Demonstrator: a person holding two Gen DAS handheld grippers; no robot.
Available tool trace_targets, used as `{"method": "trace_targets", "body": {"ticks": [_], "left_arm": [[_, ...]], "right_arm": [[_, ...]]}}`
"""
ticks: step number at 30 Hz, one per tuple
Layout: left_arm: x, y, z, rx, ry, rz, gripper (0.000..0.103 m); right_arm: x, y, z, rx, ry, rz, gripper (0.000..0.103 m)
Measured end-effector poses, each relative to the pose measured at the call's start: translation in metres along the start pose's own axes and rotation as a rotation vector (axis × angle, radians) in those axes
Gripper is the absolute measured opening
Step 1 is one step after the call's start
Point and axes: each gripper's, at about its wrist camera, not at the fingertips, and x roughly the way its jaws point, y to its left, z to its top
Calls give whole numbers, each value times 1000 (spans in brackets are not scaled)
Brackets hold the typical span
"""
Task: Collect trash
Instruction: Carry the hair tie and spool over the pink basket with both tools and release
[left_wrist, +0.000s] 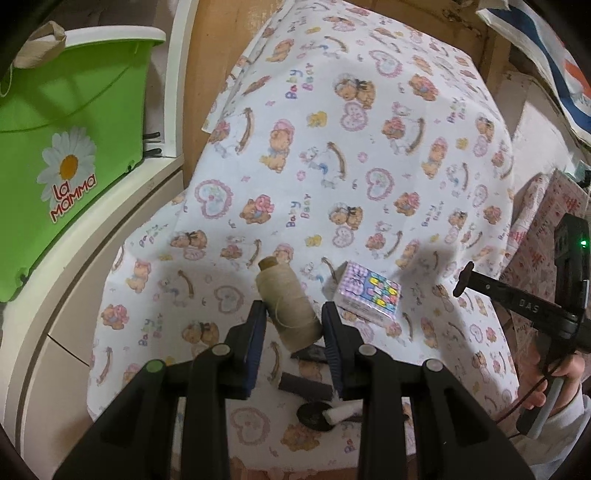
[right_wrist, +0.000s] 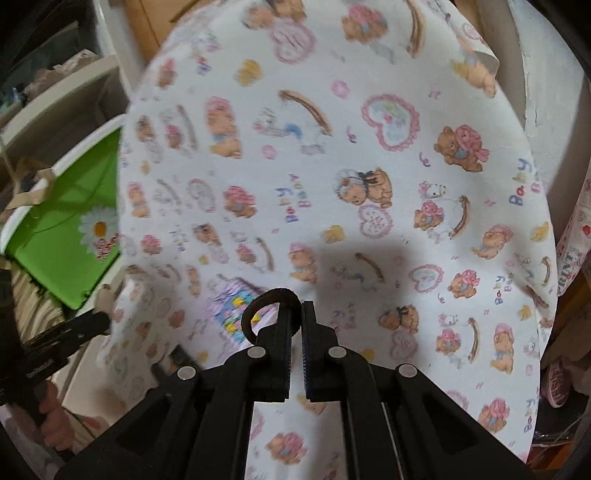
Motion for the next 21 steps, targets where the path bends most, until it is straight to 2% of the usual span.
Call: {"method": "trace_targets", "body": {"ticks": [3,5,8,9,11,12,17,21], "left_arm": [[-17,-2,-5,-23,-6,-69,28],[-31,-6,-9,-8,-26,-61,28],[-54,-14,-18,-8,-45,-96,28],[-62,-18,-21,3,-52,-96,28],[-74,-28,-28,33,-67,-83,28],[-81,-33,-33,50,-71,-71,28],[-93,-39,-55,65,-75,-47,28],[-84,-38,-78,65,-29,-38,28]], "right_arm": [[-19,8,-10,-32,-9,15,6],[-37,16,-17,-47,-24,28,6],[-65,32,-29,-67,-46,60,6],[-77,40,-35,-75,-65,54,6],[-95,54,-47,-70,-132,-56,6],[-103,60,-54,-85,-152,-64,6],[-113,78,-80,-103,-124,-33,6],[-100,77,-107,-78,-29,-8,6]]}}
